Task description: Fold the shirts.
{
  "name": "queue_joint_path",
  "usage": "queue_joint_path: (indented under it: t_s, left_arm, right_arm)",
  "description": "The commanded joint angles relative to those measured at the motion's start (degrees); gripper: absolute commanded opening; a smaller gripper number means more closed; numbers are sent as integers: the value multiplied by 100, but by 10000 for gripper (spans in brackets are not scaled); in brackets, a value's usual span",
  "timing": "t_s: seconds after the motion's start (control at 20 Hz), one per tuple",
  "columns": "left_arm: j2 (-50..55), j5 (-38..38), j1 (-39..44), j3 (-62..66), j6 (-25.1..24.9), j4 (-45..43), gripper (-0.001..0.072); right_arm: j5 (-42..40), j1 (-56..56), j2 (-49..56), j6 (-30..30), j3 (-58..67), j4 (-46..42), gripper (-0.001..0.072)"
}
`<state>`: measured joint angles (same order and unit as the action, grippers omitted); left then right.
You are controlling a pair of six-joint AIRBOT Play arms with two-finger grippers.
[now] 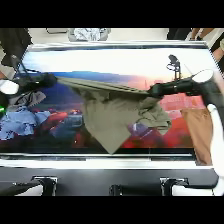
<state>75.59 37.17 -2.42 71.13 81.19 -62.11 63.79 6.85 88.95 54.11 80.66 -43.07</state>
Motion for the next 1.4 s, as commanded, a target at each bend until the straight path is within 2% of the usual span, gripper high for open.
queue_joint_path:
  t_s: [0.0, 0.1, 0.15, 0.2, 0.25, 0.3, 0.4, 0.45, 0.5, 0.55, 0.6, 0.65, 0.7, 0.8, 0.85, 1.0, 1.15, 1.35]
  left_arm:
    - [966, -358, 22, -155, -15, 903, 29]
    - [1182, -192, 79, -157, -15, 1012, 31]
    - [1202, -79, 92, -155, -15, 1012, 81]
    - [1191, 48, 68, -142, -15, 1012, 257]
    - [1169, 343, -24, -55, -20, 1008, 408]
    - [1163, 826, -197, 120, -22, 1005, 408]
    - [1163, 1961, -667, 514, -22, 1005, 411]
    - [1163, 2481, -898, 629, -22, 1003, 483]
    - [1163, 2977, -1110, 649, -17, 1003, 679]
    - [1169, 3410, -1246, 599, -22, 977, 716]
    - [1169, 3738, -1298, 450, -24, 922, 699]
    - [1169, 3908, -1279, 243, -85, 916, 617]
    - [1169, 3958, -1167, -57, -170, 925, 565]
    - [1169, 3845, -796, -719, -238, 1019, 566]
    - [1169, 3700, -579, -1005, -339, 1130, 566]
    - [1172, 2859, 50, -1495, -341, 1357, 566]
    - [1182, 2299, 455, -1502, -339, 1875, 565]
    - [1370, 1729, 693, -1480, -168, 2063, 563]
  right_arm:
    - [-1204, -184, 1143, -173, -96, 1438, 41]
    - [-1443, -374, 1303, -251, -96, 1390, 56]
    - [-1440, -407, 1292, -251, -83, 1392, 215]
    - [-1285, -356, 1252, -374, 13, 1390, 472]
    - [-914, -219, 1172, -719, 166, 1368, 559]
    - [-391, 20, 1032, -968, 387, 1172, 559]
    - [533, 616, 623, -804, 750, 330, 569]
    - [903, 922, 365, -577, 789, -170, 574]
    - [1390, 1224, 105, -328, 789, -828, 574]
    - [1827, 1443, -76, -192, 787, -1458, 574]
    - [2256, 1624, -219, -179, 756, -2048, 575]
    - [2516, 1755, -334, -179, 656, -2374, 577]
    - [2651, 1869, -468, -179, 433, -2468, 577]
    - [2568, 1950, -822, -181, -365, -2479, 578]
    - [2426, 1947, -1001, -186, -852, -2511, 620]
    - [2017, 1947, -1353, -208, -1836, -2481, 635]
    - [1963, 1947, -1443, -299, -2028, -2498, 634]
    - [1853, 1937, -1443, -313, -2028, -2498, 635]
